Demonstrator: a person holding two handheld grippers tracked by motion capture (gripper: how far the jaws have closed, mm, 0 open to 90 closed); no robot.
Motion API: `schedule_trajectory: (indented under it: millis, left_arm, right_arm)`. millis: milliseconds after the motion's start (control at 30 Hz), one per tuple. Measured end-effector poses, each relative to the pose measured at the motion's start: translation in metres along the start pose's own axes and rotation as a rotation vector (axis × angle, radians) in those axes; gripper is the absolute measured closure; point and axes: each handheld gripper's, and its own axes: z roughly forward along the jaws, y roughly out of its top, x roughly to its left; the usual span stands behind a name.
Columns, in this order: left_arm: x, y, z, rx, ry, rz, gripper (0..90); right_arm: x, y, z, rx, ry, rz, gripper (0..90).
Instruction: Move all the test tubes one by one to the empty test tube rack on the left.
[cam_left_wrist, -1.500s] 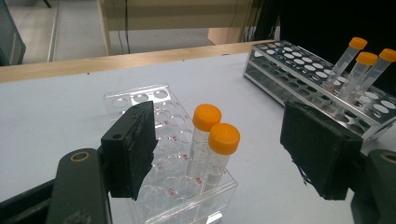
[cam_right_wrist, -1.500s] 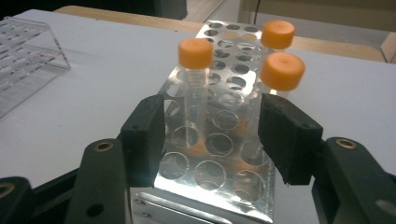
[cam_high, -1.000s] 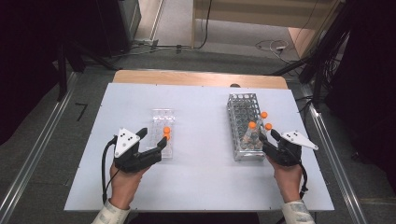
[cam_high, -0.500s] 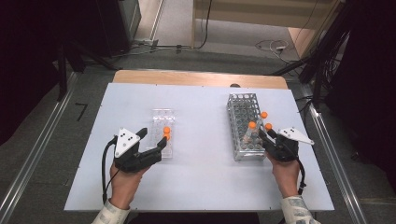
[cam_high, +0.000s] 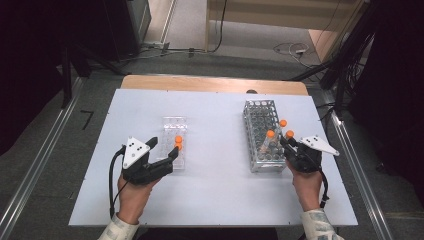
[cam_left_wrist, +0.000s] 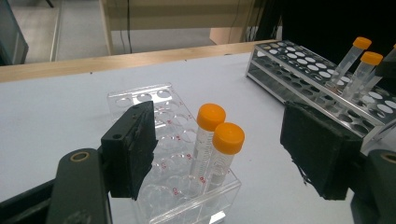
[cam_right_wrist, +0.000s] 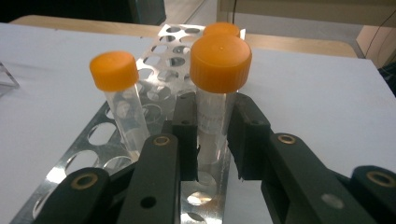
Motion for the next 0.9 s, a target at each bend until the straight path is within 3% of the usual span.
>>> schedule_trajectory:
  millis: [533, 900]
  left_arm:
    - [-0.001, 0.0, -0.001, 0.0, -0.003, 0.005, 26.5]
    - [-0.003, 0.0, -0.001, 0.001, -0.009, 0.012, 26.5]
  right_arm:
    - [0.0, 0.017, -0.026, -0.099, 0.014, 0.01, 71.8]
    - [0.005, 0.022, -0.049, -0.11, 0.06, -0.008, 71.9]
